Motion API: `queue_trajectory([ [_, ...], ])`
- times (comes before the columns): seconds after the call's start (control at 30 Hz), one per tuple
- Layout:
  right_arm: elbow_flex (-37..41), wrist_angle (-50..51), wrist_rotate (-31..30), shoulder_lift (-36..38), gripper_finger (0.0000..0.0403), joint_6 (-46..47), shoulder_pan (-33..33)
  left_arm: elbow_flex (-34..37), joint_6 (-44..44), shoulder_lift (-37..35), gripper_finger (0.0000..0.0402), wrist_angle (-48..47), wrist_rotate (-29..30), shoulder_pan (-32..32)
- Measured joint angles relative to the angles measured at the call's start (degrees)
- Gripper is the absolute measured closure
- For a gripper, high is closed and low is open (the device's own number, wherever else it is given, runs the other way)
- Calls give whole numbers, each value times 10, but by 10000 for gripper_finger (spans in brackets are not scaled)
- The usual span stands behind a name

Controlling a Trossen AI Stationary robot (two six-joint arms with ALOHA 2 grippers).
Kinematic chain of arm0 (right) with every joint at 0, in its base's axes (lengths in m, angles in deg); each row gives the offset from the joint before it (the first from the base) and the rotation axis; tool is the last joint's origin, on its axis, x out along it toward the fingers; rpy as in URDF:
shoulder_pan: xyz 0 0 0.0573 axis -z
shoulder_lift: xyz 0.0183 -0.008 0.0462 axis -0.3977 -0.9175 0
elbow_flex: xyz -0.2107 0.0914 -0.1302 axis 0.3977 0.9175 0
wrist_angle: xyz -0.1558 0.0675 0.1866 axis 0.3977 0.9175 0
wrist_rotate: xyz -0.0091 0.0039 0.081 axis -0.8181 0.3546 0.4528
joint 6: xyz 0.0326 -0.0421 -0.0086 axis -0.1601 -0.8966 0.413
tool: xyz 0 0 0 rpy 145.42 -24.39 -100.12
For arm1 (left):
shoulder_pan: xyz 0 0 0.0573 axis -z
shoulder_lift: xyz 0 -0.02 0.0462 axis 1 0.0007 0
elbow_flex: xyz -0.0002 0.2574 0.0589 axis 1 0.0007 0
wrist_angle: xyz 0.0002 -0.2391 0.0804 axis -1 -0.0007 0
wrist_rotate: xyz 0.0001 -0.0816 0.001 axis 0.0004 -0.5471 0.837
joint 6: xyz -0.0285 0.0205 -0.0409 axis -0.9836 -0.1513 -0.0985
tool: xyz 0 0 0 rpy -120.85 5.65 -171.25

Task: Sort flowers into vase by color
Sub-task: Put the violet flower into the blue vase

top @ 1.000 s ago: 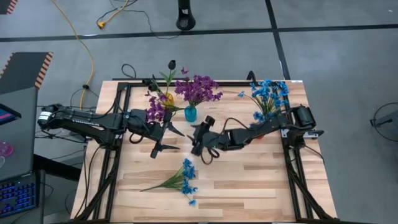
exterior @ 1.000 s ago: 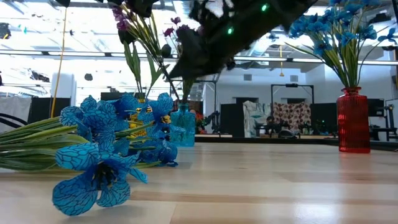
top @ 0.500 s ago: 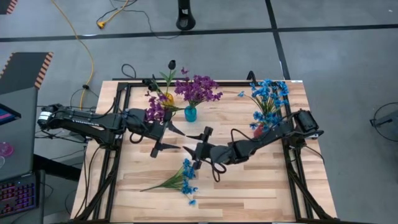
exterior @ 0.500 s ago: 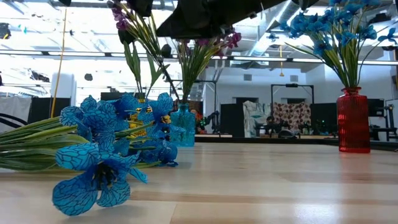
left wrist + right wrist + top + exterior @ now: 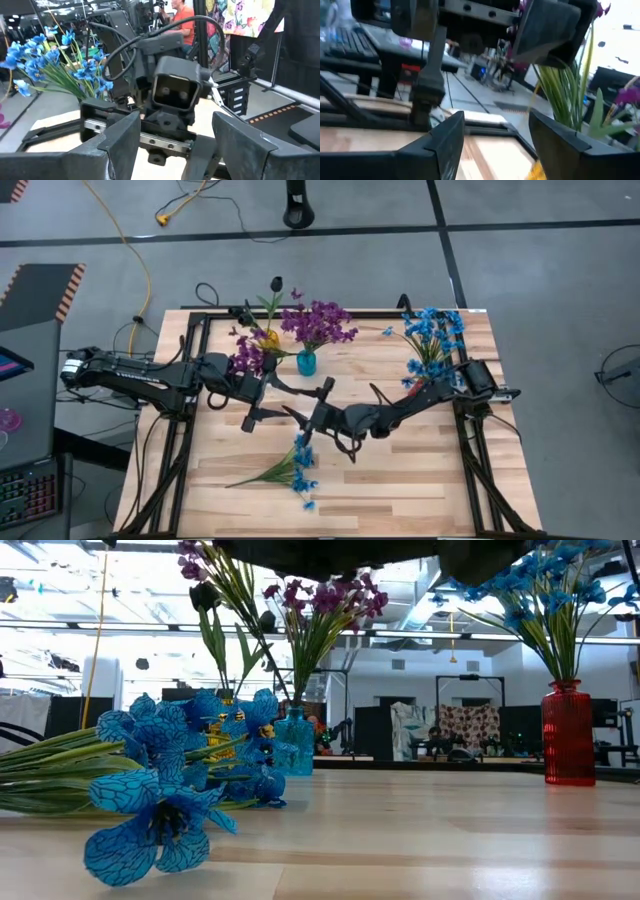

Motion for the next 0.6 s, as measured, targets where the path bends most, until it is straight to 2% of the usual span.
queue_trajectory([
  [0.3,-3,-59,92,-9,154,19,34,0,-47,0,166,19,-2,0],
  [0.6,-12,-67,145,-10,154,48,60,0,-65,0,166,29,-3,0],
])
